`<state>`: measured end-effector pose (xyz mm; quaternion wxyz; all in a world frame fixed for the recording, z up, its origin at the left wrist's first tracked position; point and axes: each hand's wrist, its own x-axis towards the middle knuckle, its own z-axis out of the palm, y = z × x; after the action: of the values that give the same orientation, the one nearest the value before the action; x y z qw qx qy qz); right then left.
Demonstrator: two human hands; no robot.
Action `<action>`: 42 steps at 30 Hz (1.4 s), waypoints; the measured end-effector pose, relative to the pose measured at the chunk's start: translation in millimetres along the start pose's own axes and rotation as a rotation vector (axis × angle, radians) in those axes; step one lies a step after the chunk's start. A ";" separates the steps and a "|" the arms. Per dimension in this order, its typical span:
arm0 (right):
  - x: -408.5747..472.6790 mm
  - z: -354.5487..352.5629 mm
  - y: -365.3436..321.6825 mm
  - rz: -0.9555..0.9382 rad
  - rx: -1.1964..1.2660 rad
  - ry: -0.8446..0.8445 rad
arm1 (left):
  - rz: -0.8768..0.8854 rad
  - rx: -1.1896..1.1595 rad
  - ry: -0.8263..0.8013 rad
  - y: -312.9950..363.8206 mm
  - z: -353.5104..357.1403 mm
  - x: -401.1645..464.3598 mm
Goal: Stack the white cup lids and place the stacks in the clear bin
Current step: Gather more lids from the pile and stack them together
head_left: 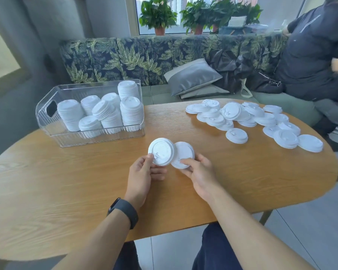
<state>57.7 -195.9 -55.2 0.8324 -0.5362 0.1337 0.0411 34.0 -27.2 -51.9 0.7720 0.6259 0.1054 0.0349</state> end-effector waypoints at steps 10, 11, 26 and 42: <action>-19.6 14.1 3.5 0.177 0.229 -0.111 | 0.031 0.062 0.026 -5.3 -21.5 -18.3; -19.7 14.4 3.4 0.175 0.221 -0.111 | 0.039 0.083 0.028 -6.3 -21.6 -18.1; -17.5 12.0 5.8 0.174 0.121 -0.207 | 0.113 0.246 -0.004 -14.4 -19.7 -14.5; -27.4 17.2 5.4 0.057 -0.070 -0.307 | 0.111 0.227 0.028 -10.1 -18.5 -17.7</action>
<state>33.4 -176.1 -46.0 0.8223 -0.5483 0.0186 0.1510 12.1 -14.9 -63.2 0.6916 0.7135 0.0844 0.0742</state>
